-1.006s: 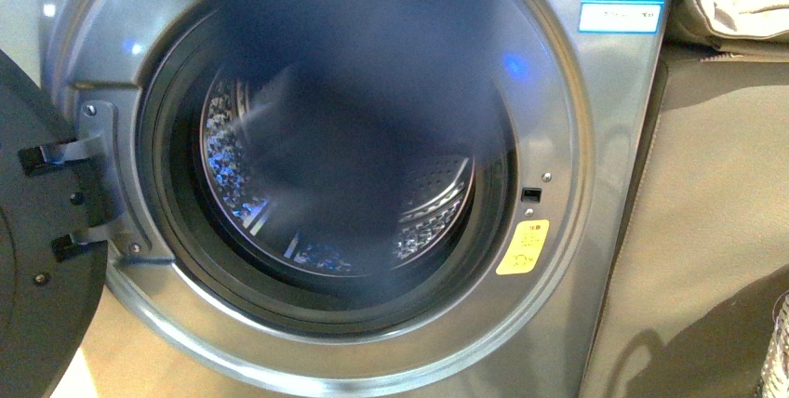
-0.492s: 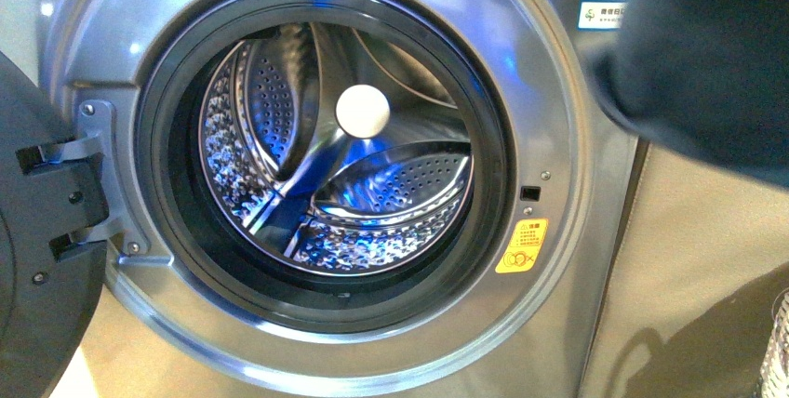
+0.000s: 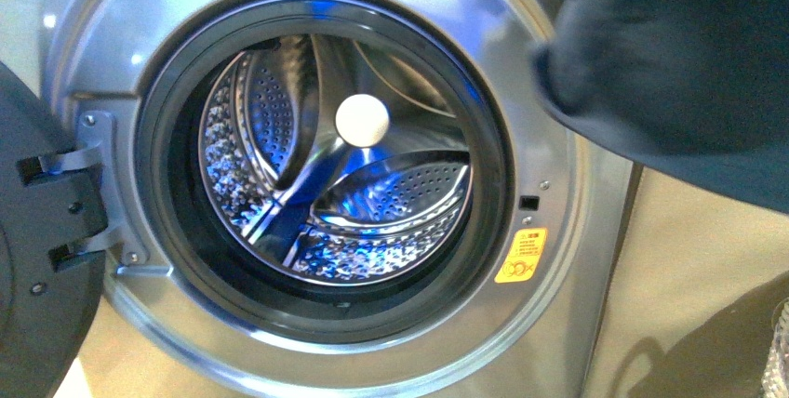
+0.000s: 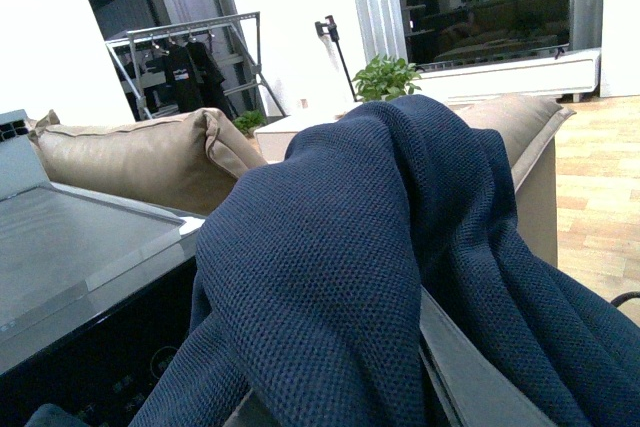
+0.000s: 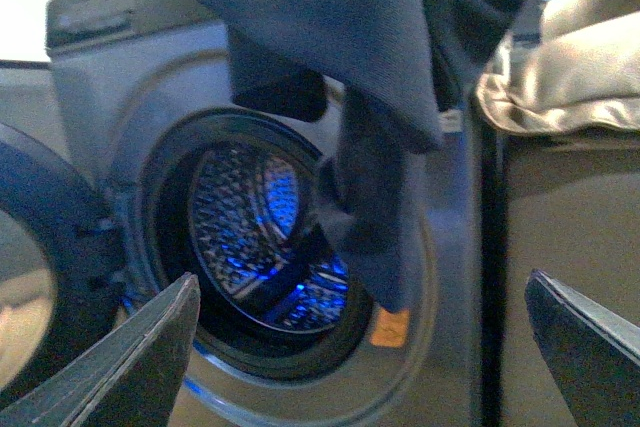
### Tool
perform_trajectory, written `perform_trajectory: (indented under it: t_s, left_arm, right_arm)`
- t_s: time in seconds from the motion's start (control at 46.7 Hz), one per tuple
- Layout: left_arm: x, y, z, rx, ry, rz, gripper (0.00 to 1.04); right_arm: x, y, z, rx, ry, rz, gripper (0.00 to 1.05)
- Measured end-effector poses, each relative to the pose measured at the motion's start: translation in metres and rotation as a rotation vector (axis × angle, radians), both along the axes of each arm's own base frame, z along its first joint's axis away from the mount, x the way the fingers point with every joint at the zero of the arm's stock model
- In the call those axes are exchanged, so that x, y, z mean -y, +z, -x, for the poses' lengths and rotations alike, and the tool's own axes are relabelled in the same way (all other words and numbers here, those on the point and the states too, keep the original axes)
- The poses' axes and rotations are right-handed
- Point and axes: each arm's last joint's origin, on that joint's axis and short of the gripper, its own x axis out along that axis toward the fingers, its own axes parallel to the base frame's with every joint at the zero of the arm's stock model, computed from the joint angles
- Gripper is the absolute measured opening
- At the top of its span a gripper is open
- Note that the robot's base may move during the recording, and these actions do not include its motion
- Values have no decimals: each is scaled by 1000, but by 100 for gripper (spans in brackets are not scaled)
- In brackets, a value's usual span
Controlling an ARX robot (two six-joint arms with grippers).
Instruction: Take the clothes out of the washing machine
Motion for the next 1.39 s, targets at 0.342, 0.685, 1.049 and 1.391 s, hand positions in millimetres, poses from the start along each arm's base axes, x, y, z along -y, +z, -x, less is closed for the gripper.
perform_trajectory:
  t_s: [0.342, 0.685, 1.049, 1.391]
  left_arm:
    - [0, 0, 0, 1, 0, 0, 10]
    - [0, 0, 0, 1, 0, 0, 10]
    - [0, 0, 0, 1, 1, 0, 10]
    - [0, 0, 0, 3, 2, -1, 10]
  right_arm:
    - [-9, 80, -27, 173, 63, -17, 97]
    - [-22, 138, -64, 279, 25, 19, 97]
    - [-24, 161, -129, 241, -11, 26, 97]
    - [-48, 159, -161, 128, 181, 0, 97]
